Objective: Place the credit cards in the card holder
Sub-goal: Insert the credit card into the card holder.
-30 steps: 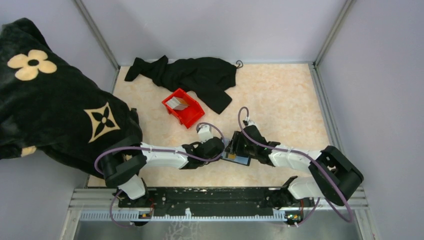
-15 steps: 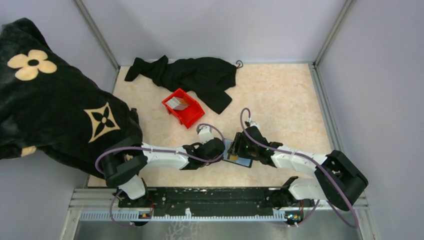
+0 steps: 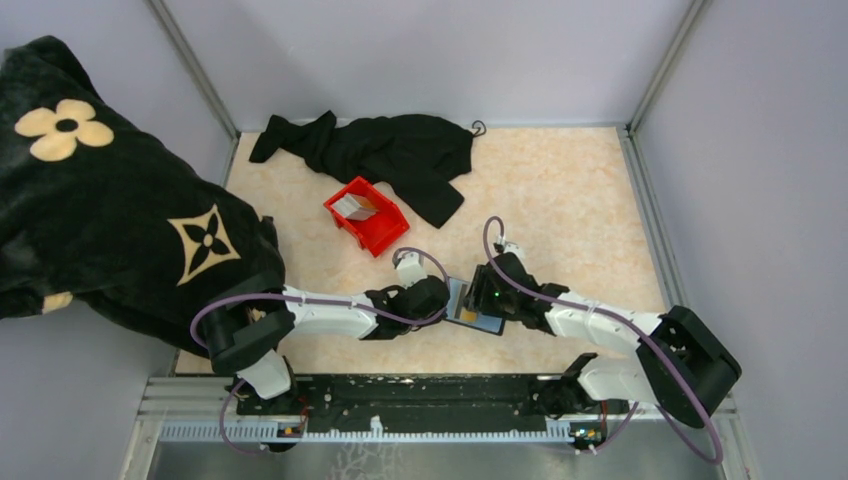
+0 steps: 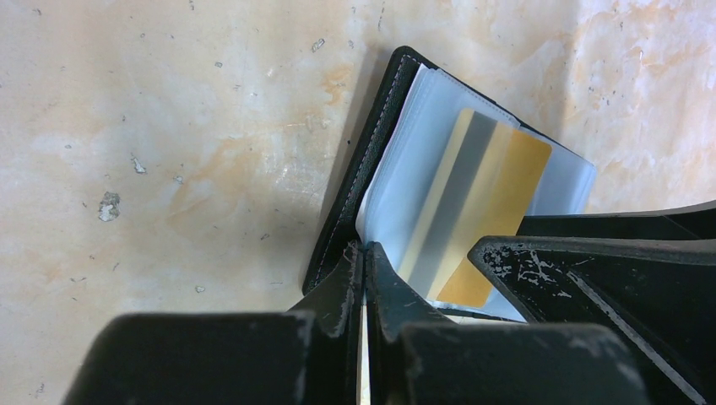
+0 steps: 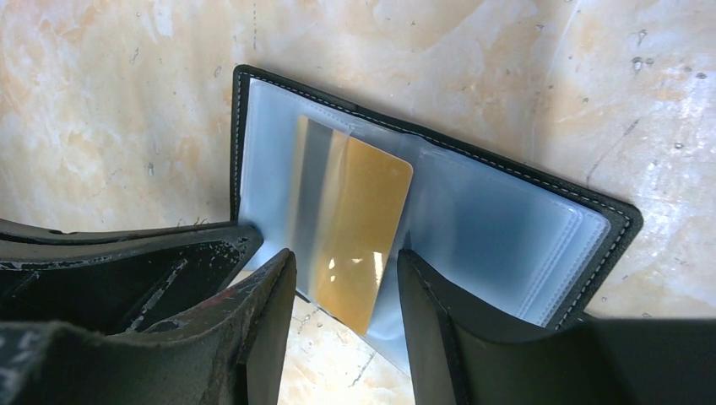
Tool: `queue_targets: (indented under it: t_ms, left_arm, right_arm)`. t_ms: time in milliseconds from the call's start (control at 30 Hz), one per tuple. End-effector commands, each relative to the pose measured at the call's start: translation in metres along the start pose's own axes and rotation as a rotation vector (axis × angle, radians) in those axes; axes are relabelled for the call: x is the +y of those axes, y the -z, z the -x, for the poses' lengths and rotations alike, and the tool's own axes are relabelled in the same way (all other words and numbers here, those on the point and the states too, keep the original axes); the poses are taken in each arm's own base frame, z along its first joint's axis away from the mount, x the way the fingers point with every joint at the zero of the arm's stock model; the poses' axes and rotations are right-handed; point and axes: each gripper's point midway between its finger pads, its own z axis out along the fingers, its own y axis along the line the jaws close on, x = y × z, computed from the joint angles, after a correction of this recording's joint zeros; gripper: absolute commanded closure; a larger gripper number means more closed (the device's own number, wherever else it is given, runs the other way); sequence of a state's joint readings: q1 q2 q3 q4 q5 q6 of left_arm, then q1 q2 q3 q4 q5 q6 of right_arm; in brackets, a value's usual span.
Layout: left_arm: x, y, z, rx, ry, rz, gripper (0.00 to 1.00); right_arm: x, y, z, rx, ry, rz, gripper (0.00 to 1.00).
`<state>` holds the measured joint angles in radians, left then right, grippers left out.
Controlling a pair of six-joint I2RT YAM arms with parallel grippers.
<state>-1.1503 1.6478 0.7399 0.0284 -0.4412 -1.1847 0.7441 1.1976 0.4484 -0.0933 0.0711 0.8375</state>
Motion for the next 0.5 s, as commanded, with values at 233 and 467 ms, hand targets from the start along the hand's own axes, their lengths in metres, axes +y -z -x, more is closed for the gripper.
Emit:
queue_targets:
  t_ms: [233,467]
  left_arm:
    - [0.082,0.000,-0.036,0.117,-0.132,0.236,0.97]
    - [0.080,0.000,-0.036,0.117,-0.133,0.235,0.97]
  right_arm:
    - [-0.023,0.012,0.000,-0.019,0.039,-0.095,0.53]
    - [-0.023,0.019,0.009,-0.074,0.038,-0.091,0.62]
